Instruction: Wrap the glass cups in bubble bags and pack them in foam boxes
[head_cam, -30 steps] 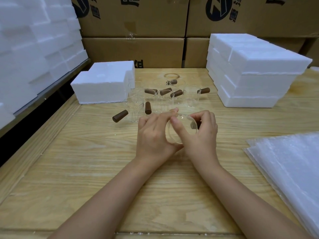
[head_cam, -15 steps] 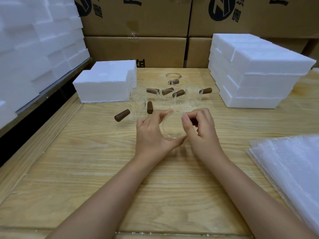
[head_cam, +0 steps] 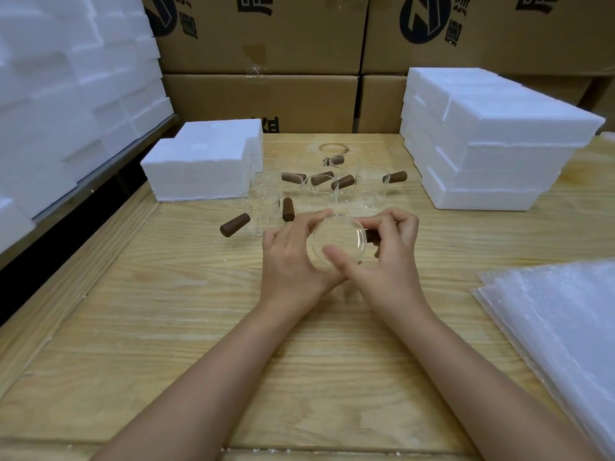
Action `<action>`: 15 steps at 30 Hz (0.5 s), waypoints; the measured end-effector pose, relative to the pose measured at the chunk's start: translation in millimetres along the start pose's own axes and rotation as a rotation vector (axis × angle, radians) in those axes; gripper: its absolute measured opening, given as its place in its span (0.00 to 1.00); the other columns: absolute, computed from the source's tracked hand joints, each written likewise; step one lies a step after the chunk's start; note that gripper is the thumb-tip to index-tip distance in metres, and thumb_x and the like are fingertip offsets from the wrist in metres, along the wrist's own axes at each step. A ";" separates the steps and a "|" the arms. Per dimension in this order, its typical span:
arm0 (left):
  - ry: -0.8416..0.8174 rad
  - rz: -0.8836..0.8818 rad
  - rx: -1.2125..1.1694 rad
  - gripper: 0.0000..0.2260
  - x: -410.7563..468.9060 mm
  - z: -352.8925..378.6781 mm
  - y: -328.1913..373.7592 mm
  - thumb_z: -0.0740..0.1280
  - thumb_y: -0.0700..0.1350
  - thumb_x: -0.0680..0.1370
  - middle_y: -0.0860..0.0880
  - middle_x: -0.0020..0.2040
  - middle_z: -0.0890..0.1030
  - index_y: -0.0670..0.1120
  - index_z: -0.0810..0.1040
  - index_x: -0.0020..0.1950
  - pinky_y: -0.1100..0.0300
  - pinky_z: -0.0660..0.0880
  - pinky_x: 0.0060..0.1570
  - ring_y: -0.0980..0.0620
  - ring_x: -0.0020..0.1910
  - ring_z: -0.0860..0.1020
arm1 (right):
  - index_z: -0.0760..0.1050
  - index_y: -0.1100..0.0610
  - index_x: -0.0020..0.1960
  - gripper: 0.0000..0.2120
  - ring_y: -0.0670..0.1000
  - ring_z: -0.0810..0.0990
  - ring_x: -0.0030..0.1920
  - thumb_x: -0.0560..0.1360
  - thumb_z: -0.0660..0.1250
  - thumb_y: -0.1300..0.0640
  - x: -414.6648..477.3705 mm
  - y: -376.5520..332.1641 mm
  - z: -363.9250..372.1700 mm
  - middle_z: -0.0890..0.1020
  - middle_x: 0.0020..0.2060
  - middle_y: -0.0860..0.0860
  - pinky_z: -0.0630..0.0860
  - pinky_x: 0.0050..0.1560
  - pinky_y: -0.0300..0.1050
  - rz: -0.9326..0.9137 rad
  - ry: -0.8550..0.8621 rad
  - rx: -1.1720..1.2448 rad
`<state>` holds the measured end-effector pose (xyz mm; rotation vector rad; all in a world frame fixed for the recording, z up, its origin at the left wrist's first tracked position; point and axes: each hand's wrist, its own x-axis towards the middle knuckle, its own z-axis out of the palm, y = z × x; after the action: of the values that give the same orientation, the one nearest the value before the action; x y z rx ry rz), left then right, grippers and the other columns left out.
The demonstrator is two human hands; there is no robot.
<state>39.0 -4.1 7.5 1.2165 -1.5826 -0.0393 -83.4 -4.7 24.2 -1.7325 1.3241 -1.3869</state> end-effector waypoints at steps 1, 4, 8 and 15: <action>0.003 0.025 -0.001 0.31 0.6 -0.6 -0.1 0.81 0.51 0.60 0.58 0.54 0.77 0.44 0.77 0.59 0.47 0.72 0.54 0.72 0.53 0.68 | 0.73 0.52 0.50 0.18 0.37 0.73 0.46 0.67 0.75 0.46 0.9 0.3 0.0 0.67 0.55 0.50 0.69 0.48 0.26 0.028 0.048 0.101; 0.014 0.109 0.019 0.29 1.4 -1.5 -1.1 0.78 0.51 0.61 0.55 0.59 0.78 0.41 0.77 0.58 0.58 0.64 0.57 0.61 0.55 0.77 | 0.72 0.52 0.47 0.05 0.43 0.75 0.32 0.78 0.64 0.51 6.7 4.2 0.0 0.76 0.42 0.54 0.73 0.35 0.39 0.231 0.171 0.447; 0.002 0.144 0.030 0.30 1.2 -0.8 -1.8 0.81 0.49 0.61 0.55 0.61 0.76 0.40 0.77 0.57 0.60 0.62 0.56 0.53 0.55 0.80 | 0.70 0.57 0.46 0.08 0.46 0.74 0.25 0.80 0.60 0.54 10.8 7.3 -0.6 0.78 0.34 0.53 0.70 0.23 0.39 0.415 0.206 0.615; -0.179 0.050 -0.212 0.37 1.3 -1.1 -3.1 0.78 0.52 0.65 0.50 0.72 0.70 0.45 0.66 0.69 0.47 0.66 0.69 0.58 0.71 0.67 | 0.68 0.55 0.45 0.09 0.41 0.74 0.27 0.81 0.58 0.52 7.7 7.7 0.9 0.79 0.29 0.46 0.72 0.29 0.34 0.285 0.235 0.523</action>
<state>42.0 -5.9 7.1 1.0305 -1.7154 -0.2843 -85.4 -14.7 20.3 -1.0228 1.1339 -1.6188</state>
